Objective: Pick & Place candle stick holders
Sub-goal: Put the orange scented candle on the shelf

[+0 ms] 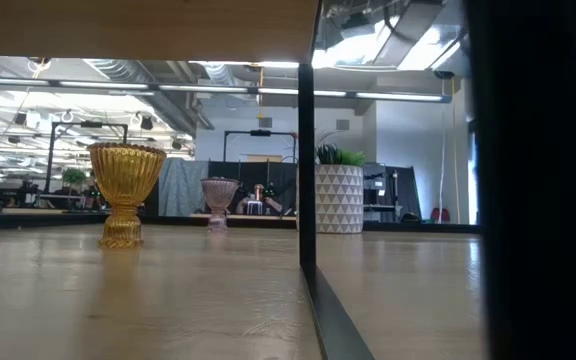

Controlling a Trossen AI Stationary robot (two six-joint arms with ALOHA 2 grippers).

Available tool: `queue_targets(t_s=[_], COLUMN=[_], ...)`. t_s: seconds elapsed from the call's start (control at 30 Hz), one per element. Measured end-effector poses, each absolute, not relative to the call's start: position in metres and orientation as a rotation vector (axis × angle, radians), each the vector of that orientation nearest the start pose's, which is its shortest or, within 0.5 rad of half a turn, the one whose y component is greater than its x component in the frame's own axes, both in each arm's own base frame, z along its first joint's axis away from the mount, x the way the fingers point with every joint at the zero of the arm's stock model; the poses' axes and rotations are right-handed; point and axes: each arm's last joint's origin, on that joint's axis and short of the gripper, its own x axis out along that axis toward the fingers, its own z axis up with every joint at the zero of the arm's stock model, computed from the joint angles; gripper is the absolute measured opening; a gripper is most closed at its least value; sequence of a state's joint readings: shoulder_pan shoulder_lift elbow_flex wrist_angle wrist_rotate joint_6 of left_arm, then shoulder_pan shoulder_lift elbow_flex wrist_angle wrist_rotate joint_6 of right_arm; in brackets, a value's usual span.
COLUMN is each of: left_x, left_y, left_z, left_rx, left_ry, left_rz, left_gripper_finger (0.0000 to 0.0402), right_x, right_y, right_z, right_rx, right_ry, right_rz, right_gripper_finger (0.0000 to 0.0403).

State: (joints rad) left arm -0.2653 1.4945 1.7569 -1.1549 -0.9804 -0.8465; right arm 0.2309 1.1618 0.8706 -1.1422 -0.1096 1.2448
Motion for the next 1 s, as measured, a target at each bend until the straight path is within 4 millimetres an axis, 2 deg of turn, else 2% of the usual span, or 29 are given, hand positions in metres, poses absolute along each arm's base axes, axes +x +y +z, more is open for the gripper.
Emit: queue_targets(t_s=[0.1,0.2,0.57,0.9,1.0], left_x=[0.275,0.276,0.278,0.278,0.278], left_y=[-0.05,-0.051,-0.051,-0.051,-0.051], left_z=[0.42,0.418,0.417,0.417,0.417], left_rx=[-0.233,-0.224,-0.221,-0.226,-0.229], left_ry=[0.409,0.432,0.442,0.445,0.444], left_rz=[0.898,0.878,0.874,0.869,0.869], left_gripper_finger=[0.0141,0.0141,0.0141,0.0141,0.0141], right_x=[0.17,0.164,0.174,0.174,0.173], right_y=[0.043,0.042,0.041,0.047,0.05], right_z=[0.215,0.203,0.202,0.196,0.188], right_rx=[0.96,0.958,0.902,0.854,0.858], right_ry=[1.472,1.523,1.363,1.423,1.419], right_rz=[-0.614,-0.628,-0.624,-0.632,-0.617], right_gripper_finger=[0.0132,0.0137,0.0193,0.0185,0.0182])
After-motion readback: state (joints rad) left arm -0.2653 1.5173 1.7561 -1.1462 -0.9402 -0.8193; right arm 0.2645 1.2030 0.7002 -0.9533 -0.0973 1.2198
